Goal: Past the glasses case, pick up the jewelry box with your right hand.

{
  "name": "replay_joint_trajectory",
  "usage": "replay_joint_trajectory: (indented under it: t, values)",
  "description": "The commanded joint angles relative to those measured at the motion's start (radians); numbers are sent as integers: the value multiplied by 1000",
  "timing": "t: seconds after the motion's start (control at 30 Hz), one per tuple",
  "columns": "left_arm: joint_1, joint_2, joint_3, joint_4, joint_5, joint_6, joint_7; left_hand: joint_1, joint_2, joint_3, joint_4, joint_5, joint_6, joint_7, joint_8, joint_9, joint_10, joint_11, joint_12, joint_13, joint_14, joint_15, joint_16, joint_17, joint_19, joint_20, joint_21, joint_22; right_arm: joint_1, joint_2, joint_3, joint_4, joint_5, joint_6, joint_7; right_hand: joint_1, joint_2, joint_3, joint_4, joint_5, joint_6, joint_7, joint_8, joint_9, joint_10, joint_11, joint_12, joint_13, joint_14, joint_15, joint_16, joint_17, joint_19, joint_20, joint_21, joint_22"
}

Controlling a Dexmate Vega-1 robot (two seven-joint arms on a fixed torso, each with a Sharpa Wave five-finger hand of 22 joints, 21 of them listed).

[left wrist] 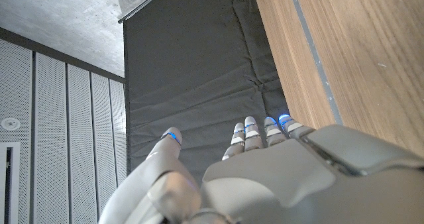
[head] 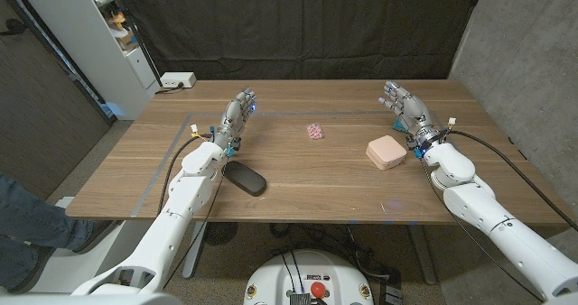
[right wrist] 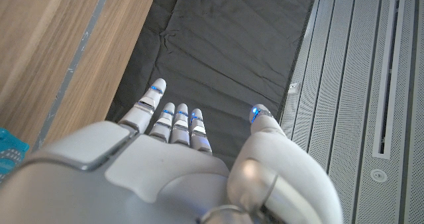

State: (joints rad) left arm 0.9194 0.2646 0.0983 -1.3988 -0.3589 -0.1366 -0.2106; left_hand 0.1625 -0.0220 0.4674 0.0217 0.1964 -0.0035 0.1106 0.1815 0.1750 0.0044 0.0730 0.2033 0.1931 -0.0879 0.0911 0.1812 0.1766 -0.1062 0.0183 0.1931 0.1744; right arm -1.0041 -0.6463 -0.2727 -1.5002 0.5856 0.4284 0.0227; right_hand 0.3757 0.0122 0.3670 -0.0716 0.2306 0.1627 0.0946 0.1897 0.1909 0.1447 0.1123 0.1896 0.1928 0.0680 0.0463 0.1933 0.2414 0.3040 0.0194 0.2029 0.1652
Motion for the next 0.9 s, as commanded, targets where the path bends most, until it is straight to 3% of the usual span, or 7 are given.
replay_joint_trajectory:
  t: [0.03,0.9]
  values:
    - [11,10,4,-20,-1,11,1,5,7,1,-7,-2,0,11,5,2,-3,8,6,1,0,5,5,4,-3,2,3,4,-29,-25,18,-29,-26,18,-15,13,0,3,-8,2,5,-5,8,1,3,-6,6,3,-2,1,6,2,-7,0,-1,4]
    - [4,14,8,-14,-4,4,-3,7,13,-1,-14,-3,2,11,5,2,-3,9,6,1,-1,7,5,4,-4,5,3,4,-91,-80,57,-82,-145,56,-77,16,1,1,-13,2,3,-7,7,1,-2,-6,5,2,-5,-1,6,-4,-12,1,-6,4]
